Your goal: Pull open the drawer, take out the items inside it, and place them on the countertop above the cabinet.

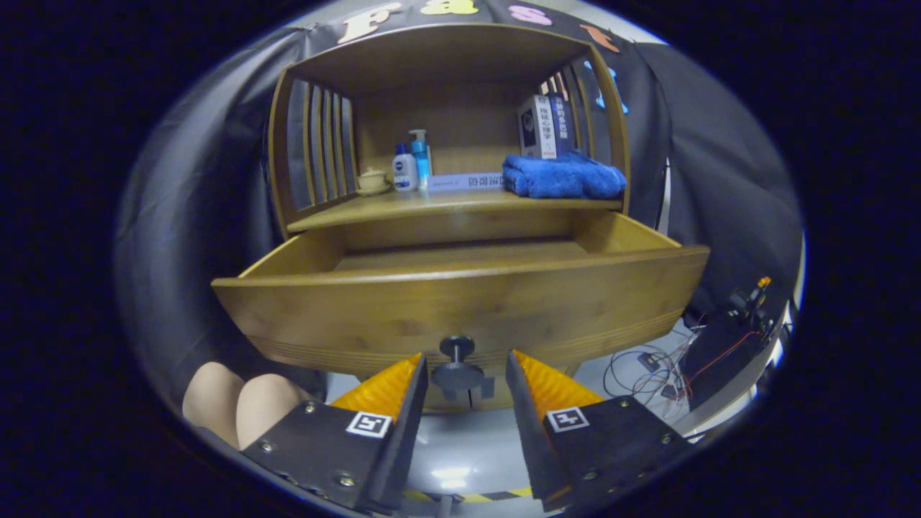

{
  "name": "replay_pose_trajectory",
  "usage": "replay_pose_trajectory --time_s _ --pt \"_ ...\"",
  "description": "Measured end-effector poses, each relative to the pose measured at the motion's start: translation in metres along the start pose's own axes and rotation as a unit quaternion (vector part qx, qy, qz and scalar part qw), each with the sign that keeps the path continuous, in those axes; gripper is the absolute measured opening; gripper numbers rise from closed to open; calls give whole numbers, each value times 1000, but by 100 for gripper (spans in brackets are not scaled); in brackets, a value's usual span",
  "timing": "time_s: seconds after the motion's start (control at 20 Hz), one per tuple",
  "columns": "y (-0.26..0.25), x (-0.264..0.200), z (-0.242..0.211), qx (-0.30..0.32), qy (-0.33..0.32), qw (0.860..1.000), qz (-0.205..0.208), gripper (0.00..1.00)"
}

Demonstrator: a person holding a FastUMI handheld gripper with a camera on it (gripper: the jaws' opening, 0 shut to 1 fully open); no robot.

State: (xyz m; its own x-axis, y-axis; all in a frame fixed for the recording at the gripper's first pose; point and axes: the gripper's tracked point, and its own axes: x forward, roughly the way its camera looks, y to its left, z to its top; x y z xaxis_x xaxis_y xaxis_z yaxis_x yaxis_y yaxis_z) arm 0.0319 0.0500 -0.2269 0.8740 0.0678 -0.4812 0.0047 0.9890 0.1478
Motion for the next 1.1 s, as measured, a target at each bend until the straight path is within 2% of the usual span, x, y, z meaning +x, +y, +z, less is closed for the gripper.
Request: replay_pose_trajectory --time_s 0.25,0.45,0.6,0.8,0.95,1.1 --pt "9 -10 65 -12 -64 998 7 64" --pt "22 10 102 -48 -77 996 22 64" --pt "33 37 111 -66 -39 996 37 67" --pt "56 73 111 -66 18 995 77 67" --pt "53 99 98 -88 79 990 73 67" --pt "51 118 69 -104 160 979 75 67"
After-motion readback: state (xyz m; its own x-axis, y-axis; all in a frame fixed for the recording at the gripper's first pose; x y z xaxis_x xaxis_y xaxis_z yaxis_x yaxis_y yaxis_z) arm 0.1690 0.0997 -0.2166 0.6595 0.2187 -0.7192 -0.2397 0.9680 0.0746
